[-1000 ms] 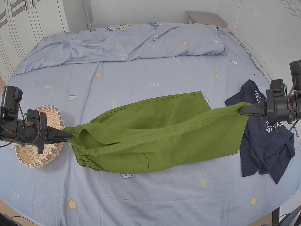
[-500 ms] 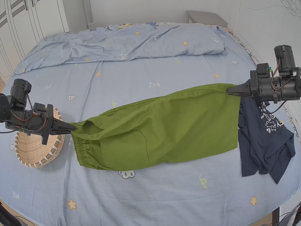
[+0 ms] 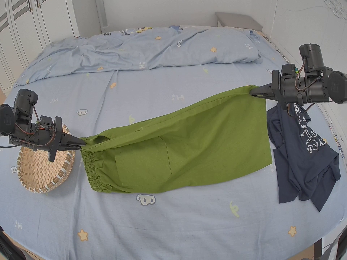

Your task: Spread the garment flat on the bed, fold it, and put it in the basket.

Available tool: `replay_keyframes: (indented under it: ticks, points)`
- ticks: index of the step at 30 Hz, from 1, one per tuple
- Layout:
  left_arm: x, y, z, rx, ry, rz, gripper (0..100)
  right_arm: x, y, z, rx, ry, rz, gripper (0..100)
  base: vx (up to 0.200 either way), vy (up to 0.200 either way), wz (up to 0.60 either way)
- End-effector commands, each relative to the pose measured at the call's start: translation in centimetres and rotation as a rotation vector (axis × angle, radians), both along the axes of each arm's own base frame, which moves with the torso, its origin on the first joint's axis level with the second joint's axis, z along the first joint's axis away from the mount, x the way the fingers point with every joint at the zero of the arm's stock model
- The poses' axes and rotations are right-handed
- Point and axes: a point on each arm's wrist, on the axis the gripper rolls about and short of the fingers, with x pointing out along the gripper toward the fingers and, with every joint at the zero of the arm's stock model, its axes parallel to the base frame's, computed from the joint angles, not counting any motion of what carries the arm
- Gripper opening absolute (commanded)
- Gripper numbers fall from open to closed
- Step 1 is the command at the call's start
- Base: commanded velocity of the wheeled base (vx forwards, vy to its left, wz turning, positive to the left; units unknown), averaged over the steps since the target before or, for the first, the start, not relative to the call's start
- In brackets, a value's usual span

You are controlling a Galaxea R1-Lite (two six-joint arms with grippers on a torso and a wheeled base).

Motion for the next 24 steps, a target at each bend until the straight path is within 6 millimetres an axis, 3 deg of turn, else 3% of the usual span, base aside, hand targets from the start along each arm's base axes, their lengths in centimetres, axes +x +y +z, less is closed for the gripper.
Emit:
replay_keyframes:
  ticks: [1,15,24]
  points:
    - [0.6,0.3,-0.1,0.002,-0.001,0.007,0,2.0,0.4,-1.6,-0.011,0.025,-0.009,0,0.0,0.0,0.0]
    - [2.9,0.4,-0.8,-0.001,0.018,-0.001,0,3.9,0.4,-1.3,-0.028,-0.083,0.024,0,0.0,0.0,0.0]
    - [4.2,0.8,-0.9,-0.002,-0.018,-0.003,0,5.3,-0.4,-3.3,-0.001,-0.113,0.049,0,0.0,0.0,0.0]
